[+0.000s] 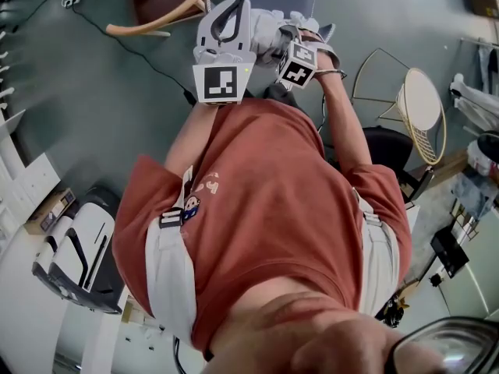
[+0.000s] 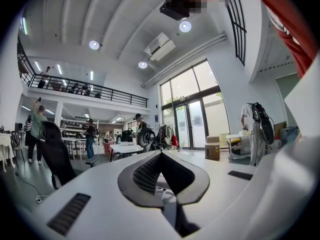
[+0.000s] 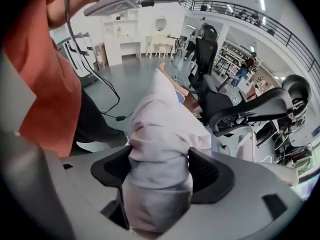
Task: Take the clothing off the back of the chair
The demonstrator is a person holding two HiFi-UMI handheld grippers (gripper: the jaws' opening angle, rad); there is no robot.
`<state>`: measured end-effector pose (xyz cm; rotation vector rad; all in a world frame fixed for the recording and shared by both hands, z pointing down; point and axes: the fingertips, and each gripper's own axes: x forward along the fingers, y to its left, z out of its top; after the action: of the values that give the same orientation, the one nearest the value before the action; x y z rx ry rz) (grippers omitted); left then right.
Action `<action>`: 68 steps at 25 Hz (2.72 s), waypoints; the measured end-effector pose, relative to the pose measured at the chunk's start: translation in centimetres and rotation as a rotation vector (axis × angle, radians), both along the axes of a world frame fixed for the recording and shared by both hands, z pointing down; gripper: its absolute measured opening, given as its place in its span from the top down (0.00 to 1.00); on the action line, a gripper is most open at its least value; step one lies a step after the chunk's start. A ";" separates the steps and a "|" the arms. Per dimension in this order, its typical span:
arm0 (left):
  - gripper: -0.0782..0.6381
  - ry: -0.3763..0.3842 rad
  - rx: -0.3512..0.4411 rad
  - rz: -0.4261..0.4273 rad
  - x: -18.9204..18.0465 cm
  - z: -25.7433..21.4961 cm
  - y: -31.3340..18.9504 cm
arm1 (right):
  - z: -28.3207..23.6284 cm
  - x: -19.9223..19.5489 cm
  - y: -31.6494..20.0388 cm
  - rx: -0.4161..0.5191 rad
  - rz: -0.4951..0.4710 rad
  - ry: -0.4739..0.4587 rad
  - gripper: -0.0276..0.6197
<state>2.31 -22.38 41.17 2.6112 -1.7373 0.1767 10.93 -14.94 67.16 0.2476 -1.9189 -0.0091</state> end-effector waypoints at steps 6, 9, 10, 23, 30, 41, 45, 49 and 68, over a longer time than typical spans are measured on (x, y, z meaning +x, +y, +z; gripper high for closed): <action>0.87 0.012 -0.019 -0.009 -0.6 0.3 -0.1 | 1.8 -0.6 -0.7 0.026 -0.031 0.057 0.44; 0.87 0.013 -0.023 -0.006 -0.7 0.6 -0.2 | 2.3 -0.6 -0.8 0.044 -0.030 0.073 0.47; 0.87 0.014 -0.026 -0.005 -0.7 0.7 -0.2 | 2.3 -0.5 -0.8 0.044 -0.026 0.074 0.53; 0.87 0.036 0.044 0.001 -0.7 0.8 -0.9 | -0.4 -0.3 -0.4 0.073 0.013 0.061 0.75; 0.87 0.042 0.047 0.003 -0.7 0.5 -1.0 | -3.7 0.2 0.2 0.156 0.018 0.013 0.79; 0.87 0.046 0.043 0.035 0.0 0.0 -1.5 | -5.9 0.4 0.9 0.219 0.082 -0.088 0.90; 0.87 0.049 0.041 0.046 0.5 0.4 -1.5 | -7.3 0.7 0.5 0.264 0.139 -0.169 0.90; 0.87 0.046 0.043 0.059 1.0 0.4 -1.5 | -9.0 1.4 -0.2 0.316 0.232 -0.268 0.90; 0.87 0.033 0.065 0.082 1.4 -3.6 -0.5 | -24.5 4.7 -3.6 0.494 0.631 -0.805 0.90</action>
<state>3.72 -22.89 37.56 2.7161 -1.6547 0.0775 15.66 -18.54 42.63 1.3467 -2.5151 0.0442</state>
